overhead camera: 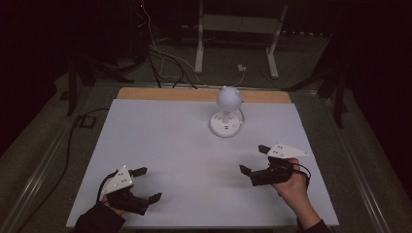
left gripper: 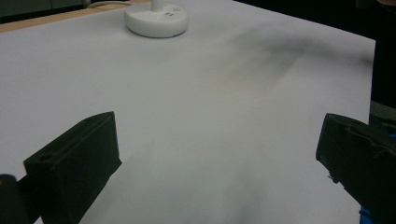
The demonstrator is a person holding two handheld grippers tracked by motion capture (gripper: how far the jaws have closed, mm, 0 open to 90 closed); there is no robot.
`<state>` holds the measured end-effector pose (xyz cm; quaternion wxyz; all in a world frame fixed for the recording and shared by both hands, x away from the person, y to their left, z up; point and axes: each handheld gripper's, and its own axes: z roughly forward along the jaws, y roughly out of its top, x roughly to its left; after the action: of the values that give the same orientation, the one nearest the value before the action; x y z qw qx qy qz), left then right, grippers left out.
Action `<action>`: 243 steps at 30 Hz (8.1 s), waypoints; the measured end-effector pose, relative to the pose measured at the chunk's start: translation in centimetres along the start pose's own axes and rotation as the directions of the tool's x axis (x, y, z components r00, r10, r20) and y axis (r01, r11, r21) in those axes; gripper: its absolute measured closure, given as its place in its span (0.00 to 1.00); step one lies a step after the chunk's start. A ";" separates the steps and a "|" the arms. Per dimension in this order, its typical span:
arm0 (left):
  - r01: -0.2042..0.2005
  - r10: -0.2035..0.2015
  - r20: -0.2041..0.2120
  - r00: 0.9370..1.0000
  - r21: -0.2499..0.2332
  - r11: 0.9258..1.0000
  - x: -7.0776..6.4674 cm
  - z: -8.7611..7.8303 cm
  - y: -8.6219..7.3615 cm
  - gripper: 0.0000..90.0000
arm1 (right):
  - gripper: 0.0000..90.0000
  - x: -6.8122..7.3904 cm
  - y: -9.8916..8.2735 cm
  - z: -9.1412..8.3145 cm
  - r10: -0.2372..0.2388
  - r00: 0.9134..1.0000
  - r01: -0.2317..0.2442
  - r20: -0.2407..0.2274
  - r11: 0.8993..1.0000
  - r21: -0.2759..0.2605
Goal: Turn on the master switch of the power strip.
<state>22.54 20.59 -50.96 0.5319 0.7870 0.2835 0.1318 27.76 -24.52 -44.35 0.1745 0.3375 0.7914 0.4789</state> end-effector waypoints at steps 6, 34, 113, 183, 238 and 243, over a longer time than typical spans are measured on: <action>-0.002 0.002 0.002 1.000 0.000 1.000 0.0 0.0 0.0 0.00 | 0.00 -0.7 0.8 0.2 0.009 1.000 -0.008 0.009 1.000 -0.008; -0.001 0.001 0.002 1.000 -0.003 1.000 0.0 0.0 0.0 0.00 | 0.00 -2.5 3.6 2.6 -0.011 1.000 0.011 0.023 0.999 0.035; -0.003 0.003 0.013 1.000 -0.013 1.000 0.1 -0.2 0.1 0.00 | 0.15 -9.3 4.4 14.7 0.070 0.974 -0.092 0.216 0.991 0.093; 0.001 -0.001 0.014 1.000 -0.013 1.000 0.1 -0.2 0.0 0.00 | 1.00 -8.6 2.0 16.6 0.093 0.923 -0.149 0.374 0.981 0.123; 0.009 -0.009 0.007 1.000 -0.017 1.000 0.3 -0.3 0.0 0.00 | 1.00 -8.3 3.0 15.7 0.109 0.914 -0.158 0.391 0.983 0.096; 0.007 -0.007 0.008 1.000 -0.019 1.000 0.2 -0.3 0.0 0.00 | 1.00 -7.9 3.2 15.3 0.131 0.921 -0.176 0.368 0.980 0.092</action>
<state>22.56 20.95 -50.84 0.5410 0.7815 0.2828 0.1293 43.75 -19.26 -49.32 0.2572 0.4905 0.7452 0.3713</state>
